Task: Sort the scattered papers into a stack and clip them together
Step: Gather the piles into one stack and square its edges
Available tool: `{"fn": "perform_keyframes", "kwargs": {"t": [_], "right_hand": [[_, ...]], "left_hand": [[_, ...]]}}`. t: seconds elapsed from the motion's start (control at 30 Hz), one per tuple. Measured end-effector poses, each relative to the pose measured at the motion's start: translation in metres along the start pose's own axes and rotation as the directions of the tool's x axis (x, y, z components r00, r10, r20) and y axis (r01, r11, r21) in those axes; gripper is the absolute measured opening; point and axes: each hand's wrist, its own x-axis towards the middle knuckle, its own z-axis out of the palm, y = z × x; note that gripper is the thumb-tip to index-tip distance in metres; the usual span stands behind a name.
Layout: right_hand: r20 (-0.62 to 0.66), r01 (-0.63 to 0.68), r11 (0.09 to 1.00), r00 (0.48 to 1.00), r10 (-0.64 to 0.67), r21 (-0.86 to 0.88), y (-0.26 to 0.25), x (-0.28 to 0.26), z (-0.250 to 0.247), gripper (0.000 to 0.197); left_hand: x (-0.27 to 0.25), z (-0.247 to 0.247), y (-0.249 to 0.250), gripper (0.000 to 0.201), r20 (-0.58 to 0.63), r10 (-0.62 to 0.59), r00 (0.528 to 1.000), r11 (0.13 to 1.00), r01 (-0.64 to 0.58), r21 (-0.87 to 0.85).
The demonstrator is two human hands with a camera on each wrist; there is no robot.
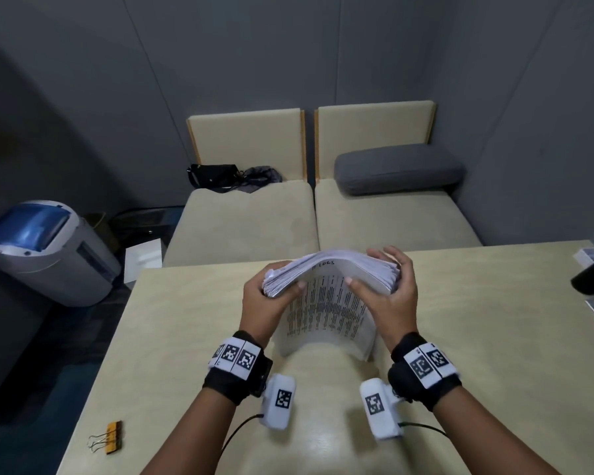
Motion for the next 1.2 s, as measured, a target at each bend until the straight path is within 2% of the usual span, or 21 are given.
{"fn": "perform_keyframes", "kwargs": {"t": [0.1, 0.17, 0.23, 0.27, 0.3, 0.33, 0.37, 0.4, 0.43, 0.47, 0.53, 0.57, 0.63, 0.67, 0.73, 0.8, 0.87, 0.9, 0.97, 1.03, 1.2], "right_hand": [[0.085, 0.010, 0.992, 0.996, 0.001, -0.126, -0.001, -0.005, 0.009, 0.085], [0.192, -0.066, 0.964, 0.974, 0.118, -0.257, 0.006, -0.011, 0.012, 0.094], [0.174, -0.099, 0.933, 0.970, 0.167, -0.347, 0.007, -0.011, 0.011, 0.100], [0.116, -0.060, 0.927, 0.987, 0.110, -0.369, 0.002, -0.007, 0.009, 0.100], [0.076, 0.047, 0.909, 0.997, -0.017, -0.414, -0.005, -0.001, 0.006, 0.098], [0.083, 0.204, 0.839, 0.979, -0.188, -0.504, -0.013, 0.007, 0.004, 0.096], [0.173, 0.375, 0.689, 0.922, -0.346, -0.620, -0.025, 0.015, 0.002, 0.092], [0.317, 0.506, 0.487, 0.850, -0.420, -0.712, -0.037, 0.024, 0.003, 0.087], [0.463, 0.587, 0.323, 0.798, -0.387, -0.742, -0.050, 0.033, 0.005, 0.080], [0.564, 0.621, 0.249, 0.782, -0.266, -0.743, -0.058, 0.041, 0.007, 0.068], [0.613, 0.596, 0.259, 0.790, -0.023, -0.760, -0.069, 0.049, 0.006, 0.026], [0.610, 0.577, 0.305, 0.792, 0.018, -0.758, -0.069, 0.053, 0.003, 0.009], [0.578, 0.520, 0.454, 0.816, -0.013, -0.724, -0.060, 0.060, -0.009, 0.013], [0.546, 0.477, 0.547, 0.837, -0.044, -0.688, -0.057, 0.064, -0.018, 0.014], [0.481, 0.360, 0.724, 0.876, -0.044, -0.589, -0.049, 0.068, -0.036, 0.034], [0.431, 0.236, 0.840, 0.902, -0.002, -0.489, -0.040, 0.066, -0.053, 0.044], [0.385, 0.111, 0.916, 0.921, 0.051, -0.387, -0.024, 0.061, -0.062, 0.046], [0.358, 0.034, 0.944, 0.929, 0.090, -0.327, -0.017, 0.056, -0.064, 0.046], [0.316, -0.065, 0.965, 0.937, 0.147, -0.256, 0.002, 0.049, -0.066, 0.056], [0.279, -0.133, 0.967, 0.941, 0.192, -0.219, 0.024, 0.042, -0.068, 0.069], [0.210, -0.228, 0.963, 0.944, 0.254, -0.140, 0.059, 0.029, -0.081, 0.082]], "left_hand": [[0.007, 0.002, -0.015, 0.027, -0.005, -0.098, 0.995, 0.995, 0.098, 0.001], [0.005, 0.000, -0.038, 0.021, -0.018, -0.214, 0.977, 0.968, 0.214, 0.131], [0.003, -0.004, -0.059, 0.023, -0.073, -0.258, 0.963, 0.920, 0.268, 0.287], [0.004, -0.005, -0.065, 0.027, -0.096, -0.249, 0.964, 0.901, 0.267, 0.343], [0.005, -0.006, -0.066, 0.029, -0.103, -0.224, 0.969, 0.888, 0.247, 0.389], [0.006, -0.006, -0.063, 0.028, -0.094, -0.192, 0.977, 0.876, 0.214, 0.431], [0.007, -0.006, -0.059, 0.033, -0.068, -0.147, 0.987, 0.862, 0.162, 0.480], [0.008, -0.005, -0.052, 0.038, -0.020, -0.082, 0.996, 0.836, 0.079, 0.543], [0.009, -0.003, -0.042, 0.039, 0.041, -0.014, 0.999, 0.794, -0.013, 0.608], [0.009, -0.002, -0.030, 0.034, 0.109, 0.050, 0.993, 0.740, -0.111, 0.663], [0.014, -0.003, -0.011, 0.025, 0.236, 0.103, 0.966, 0.636, -0.246, 0.732], [0.018, -0.007, -0.004, 0.024, 0.275, 0.095, 0.957, 0.608, -0.274, 0.745], [0.027, -0.023, 0.006, 0.026, 0.282, 0.066, 0.957, 0.616, -0.262, 0.743], [0.031, -0.036, 0.008, 0.027, 0.259, 0.051, 0.964, 0.644, -0.230, 0.730], [0.033, -0.063, 0.008, 0.025, 0.194, 0.034, 0.980, 0.739, -0.155, 0.656], [0.030, -0.087, -0.001, 0.029, 0.099, -0.014, 0.995, 0.884, -0.034, 0.466], [0.025, -0.102, -0.018, 0.042, 0.035, -0.111, 0.993, 0.973, 0.101, 0.207], [0.022, -0.103, -0.028, 0.052, 0.038, -0.169, 0.985, 0.982, 0.165, 0.094], [0.015, -0.095, -0.040, 0.062, 0.078, -0.243, 0.967, 0.970, 0.244, -0.004], [0.010, -0.080, -0.041, 0.060, 0.069, -0.232, 0.970, 0.972, 0.234, -0.020], [0.013, -0.062, -0.050, 0.053, -0.015, -0.172, 0.985, 0.985, 0.172, 0.020]]}}
